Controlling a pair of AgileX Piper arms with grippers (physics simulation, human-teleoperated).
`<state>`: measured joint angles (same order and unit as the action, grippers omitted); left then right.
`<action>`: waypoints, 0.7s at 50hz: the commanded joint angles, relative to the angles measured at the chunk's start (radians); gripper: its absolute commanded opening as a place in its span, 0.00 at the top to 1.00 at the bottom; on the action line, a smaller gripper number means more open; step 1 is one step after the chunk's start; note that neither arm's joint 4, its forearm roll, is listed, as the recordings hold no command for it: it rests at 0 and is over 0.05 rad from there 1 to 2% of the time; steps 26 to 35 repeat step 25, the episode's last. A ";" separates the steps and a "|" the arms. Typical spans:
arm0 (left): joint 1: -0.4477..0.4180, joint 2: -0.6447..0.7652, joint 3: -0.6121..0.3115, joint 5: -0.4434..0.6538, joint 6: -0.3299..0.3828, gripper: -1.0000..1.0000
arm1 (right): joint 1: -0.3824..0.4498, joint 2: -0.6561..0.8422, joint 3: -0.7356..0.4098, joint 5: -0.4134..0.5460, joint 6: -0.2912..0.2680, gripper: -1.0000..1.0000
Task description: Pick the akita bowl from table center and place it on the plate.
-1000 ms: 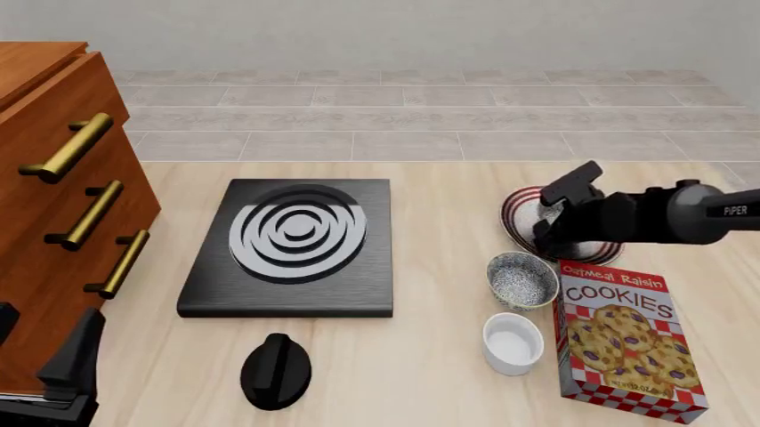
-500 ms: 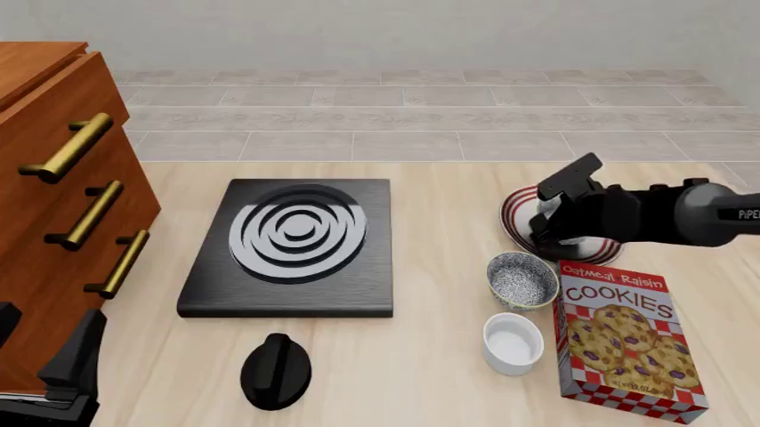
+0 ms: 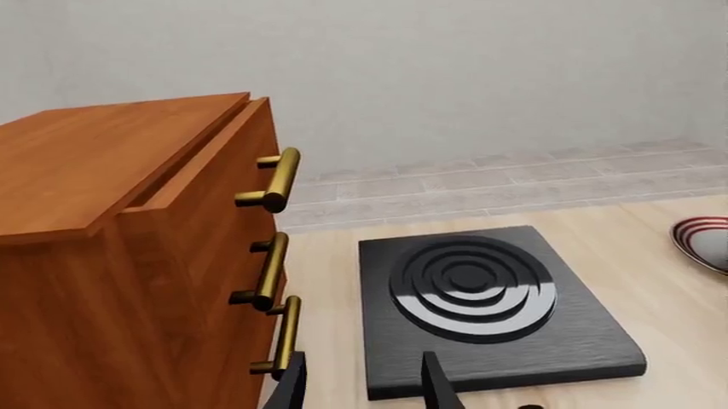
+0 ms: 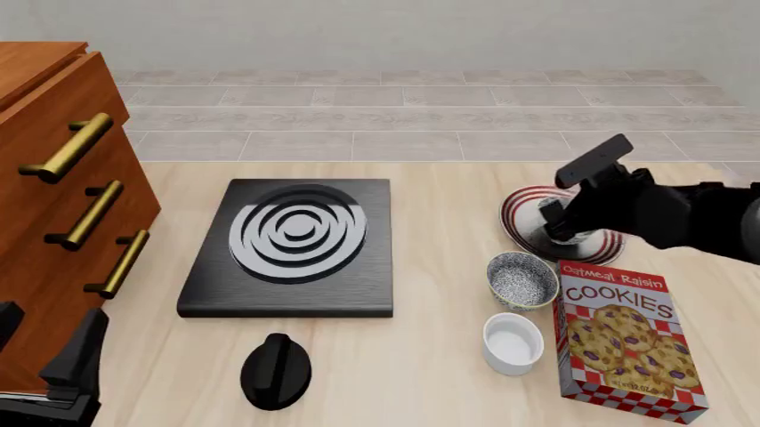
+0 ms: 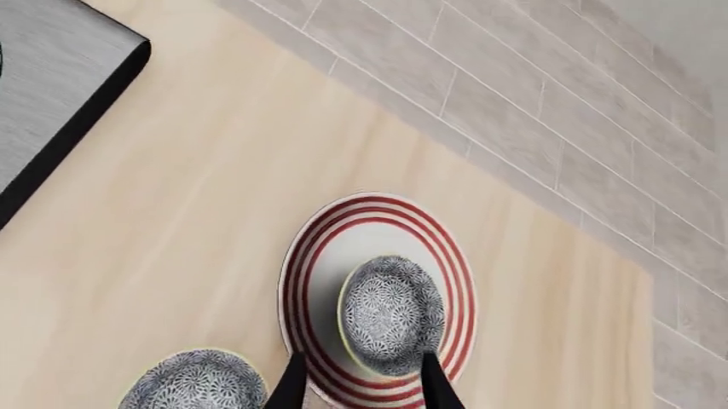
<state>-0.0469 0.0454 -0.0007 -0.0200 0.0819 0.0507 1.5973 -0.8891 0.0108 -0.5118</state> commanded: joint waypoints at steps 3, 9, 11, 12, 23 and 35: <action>-0.006 0.003 0.000 -0.001 0.001 0.00 | 0.022 -0.150 0.096 0.001 0.011 0.00; -0.006 0.003 0.000 -0.002 0.002 0.00 | 0.024 -0.233 0.153 -0.025 -0.008 0.00; -0.006 0.002 0.000 -0.001 0.003 0.00 | 0.029 -0.265 0.172 -0.028 0.008 0.00; -0.006 0.002 0.000 -0.001 0.003 0.00 | 0.029 -0.266 0.172 -0.028 0.008 0.00; -0.007 0.005 0.000 -0.003 0.008 0.00 | 0.035 -0.489 0.270 0.023 0.017 0.00; -0.009 0.005 0.000 -0.003 0.009 0.00 | 0.034 -0.515 0.275 0.032 0.017 0.00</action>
